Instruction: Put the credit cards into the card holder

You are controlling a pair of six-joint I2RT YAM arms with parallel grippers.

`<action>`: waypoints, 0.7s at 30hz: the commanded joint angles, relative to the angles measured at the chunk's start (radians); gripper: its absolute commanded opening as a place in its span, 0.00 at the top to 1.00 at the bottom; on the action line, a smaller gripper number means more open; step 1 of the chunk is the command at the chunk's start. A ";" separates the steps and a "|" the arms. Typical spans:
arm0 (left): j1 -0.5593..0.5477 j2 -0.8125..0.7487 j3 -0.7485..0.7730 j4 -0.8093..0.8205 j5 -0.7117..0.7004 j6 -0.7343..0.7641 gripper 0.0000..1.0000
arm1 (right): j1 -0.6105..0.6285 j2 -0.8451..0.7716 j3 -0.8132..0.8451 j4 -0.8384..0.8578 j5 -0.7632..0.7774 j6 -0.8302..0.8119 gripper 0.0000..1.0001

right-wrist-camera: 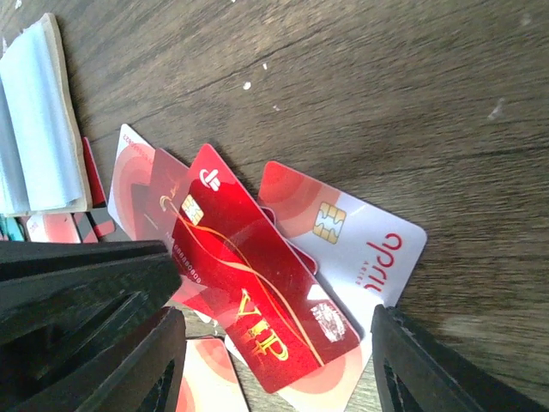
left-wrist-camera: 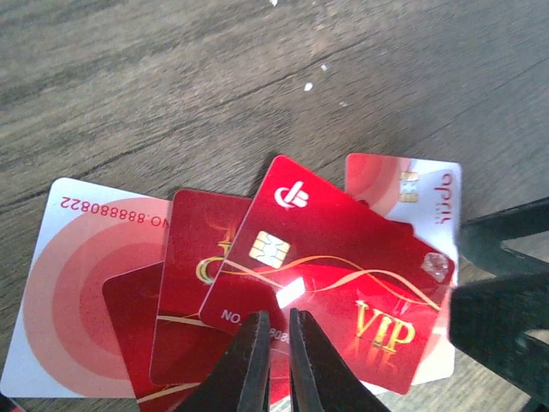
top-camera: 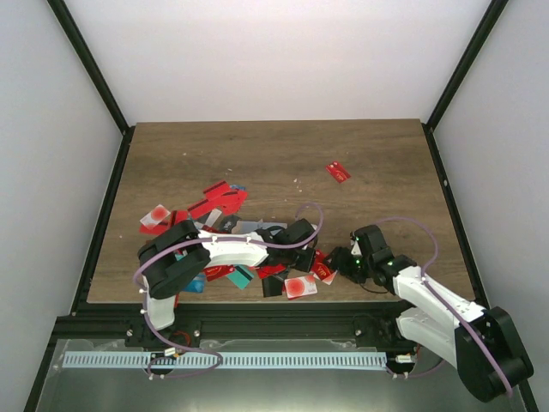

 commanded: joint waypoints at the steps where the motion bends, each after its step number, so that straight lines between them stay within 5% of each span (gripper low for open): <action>1: 0.005 0.026 -0.001 -0.003 -0.012 0.006 0.91 | -0.012 0.000 -0.013 0.021 -0.043 -0.017 0.39; 12: 0.003 0.045 -0.053 0.050 0.014 -0.011 0.92 | -0.012 0.032 -0.025 0.071 -0.118 -0.012 0.39; 21: 0.004 0.025 -0.081 0.080 0.044 -0.013 0.92 | -0.012 0.084 -0.051 0.209 -0.369 -0.009 0.40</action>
